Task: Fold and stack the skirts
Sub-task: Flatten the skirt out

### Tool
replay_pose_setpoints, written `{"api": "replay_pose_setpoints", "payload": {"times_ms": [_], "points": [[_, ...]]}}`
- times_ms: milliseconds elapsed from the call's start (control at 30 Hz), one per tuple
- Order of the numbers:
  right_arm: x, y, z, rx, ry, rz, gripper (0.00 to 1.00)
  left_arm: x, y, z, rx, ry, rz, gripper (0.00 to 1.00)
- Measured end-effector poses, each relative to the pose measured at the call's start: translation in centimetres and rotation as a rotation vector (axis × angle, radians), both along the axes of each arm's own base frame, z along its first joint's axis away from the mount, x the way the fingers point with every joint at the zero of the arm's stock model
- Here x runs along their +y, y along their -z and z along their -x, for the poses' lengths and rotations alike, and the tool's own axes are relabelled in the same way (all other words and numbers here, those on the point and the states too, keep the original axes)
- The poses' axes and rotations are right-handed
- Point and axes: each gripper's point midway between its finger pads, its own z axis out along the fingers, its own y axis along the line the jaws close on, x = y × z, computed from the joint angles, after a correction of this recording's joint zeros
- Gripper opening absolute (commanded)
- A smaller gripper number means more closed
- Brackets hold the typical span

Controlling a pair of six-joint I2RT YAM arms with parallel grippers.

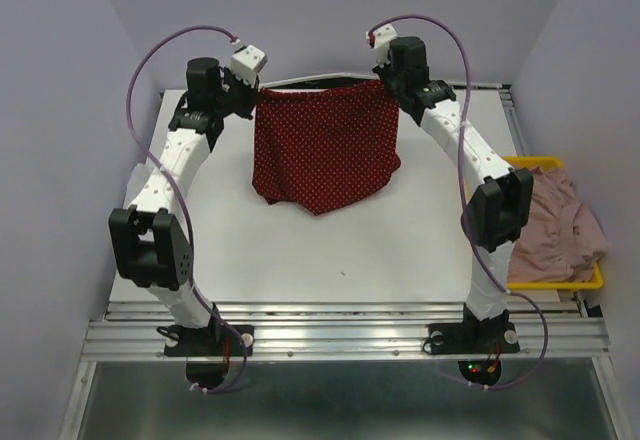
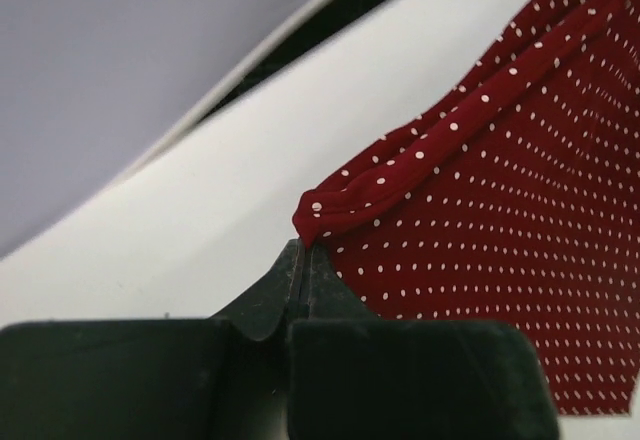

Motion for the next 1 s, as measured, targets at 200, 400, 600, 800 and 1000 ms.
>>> {"api": "replay_pose_setpoints", "payload": {"times_ms": [200, 400, 600, 800, 1000], "points": [[-0.1, -4.7, -8.3, -0.269, 0.086, -0.053, 0.01, 1.3, -5.5, -9.1, -0.164, -0.041, 0.059, 0.0], [-1.0, -11.7, -9.4, -0.517, 0.117, -0.136, 0.01, 1.4, -12.1, -11.2, -0.347, -0.02, 0.099, 0.0], [-1.3, -15.2, -4.3, -0.561, 0.039, -0.173, 0.01, 1.6, -14.2, -7.6, -0.446, 0.049, 0.043, 0.0], [-0.4, -6.8, -0.3, -0.325, -0.088, -0.137, 0.06, 1.3, -3.3, 0.1, -0.307, 0.196, -0.12, 0.0], [1.9, 17.1, 10.7, 0.388, -0.313, -0.019, 1.0, 2.7, 14.3, 9.7, 0.053, 0.366, -0.302, 0.87]]}}
